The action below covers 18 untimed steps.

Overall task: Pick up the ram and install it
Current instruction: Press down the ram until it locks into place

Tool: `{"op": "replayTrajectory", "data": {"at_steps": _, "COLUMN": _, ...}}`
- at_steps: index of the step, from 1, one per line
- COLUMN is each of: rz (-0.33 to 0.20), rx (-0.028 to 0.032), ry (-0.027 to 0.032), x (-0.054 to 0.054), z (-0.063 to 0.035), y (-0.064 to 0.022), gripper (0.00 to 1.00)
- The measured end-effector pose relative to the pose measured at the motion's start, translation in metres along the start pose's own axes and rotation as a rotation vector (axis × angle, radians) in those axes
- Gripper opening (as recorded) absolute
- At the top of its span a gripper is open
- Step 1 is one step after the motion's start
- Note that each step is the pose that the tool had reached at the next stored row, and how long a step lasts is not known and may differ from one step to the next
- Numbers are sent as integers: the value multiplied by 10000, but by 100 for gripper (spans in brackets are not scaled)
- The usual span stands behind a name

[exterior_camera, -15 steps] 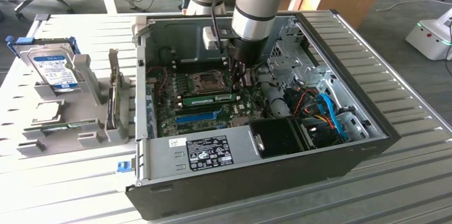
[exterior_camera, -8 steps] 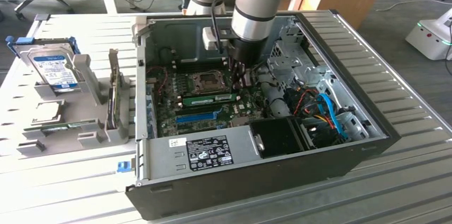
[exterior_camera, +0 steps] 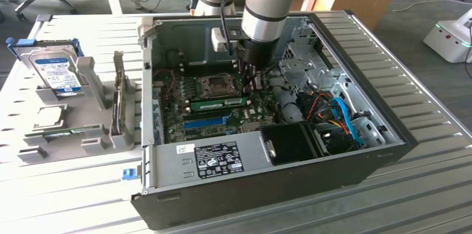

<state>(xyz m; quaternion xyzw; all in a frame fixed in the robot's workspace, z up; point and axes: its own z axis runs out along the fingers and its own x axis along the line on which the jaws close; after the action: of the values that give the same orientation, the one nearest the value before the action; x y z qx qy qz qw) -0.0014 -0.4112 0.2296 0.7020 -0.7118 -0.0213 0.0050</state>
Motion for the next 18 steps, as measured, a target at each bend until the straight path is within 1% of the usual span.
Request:
{"op": "replayTrajectory", "data": {"at_steps": 6, "rz": 1, "rx": -2, "ry": 3, "x": 1, "z": 11, "y": 0, "gripper": 11}}
{"op": "replayTrajectory", "data": {"at_steps": 18, "rz": 0, "rx": 2, "ry": -10, "x": 0, "z": 31, "y": -1, "gripper": 11}}
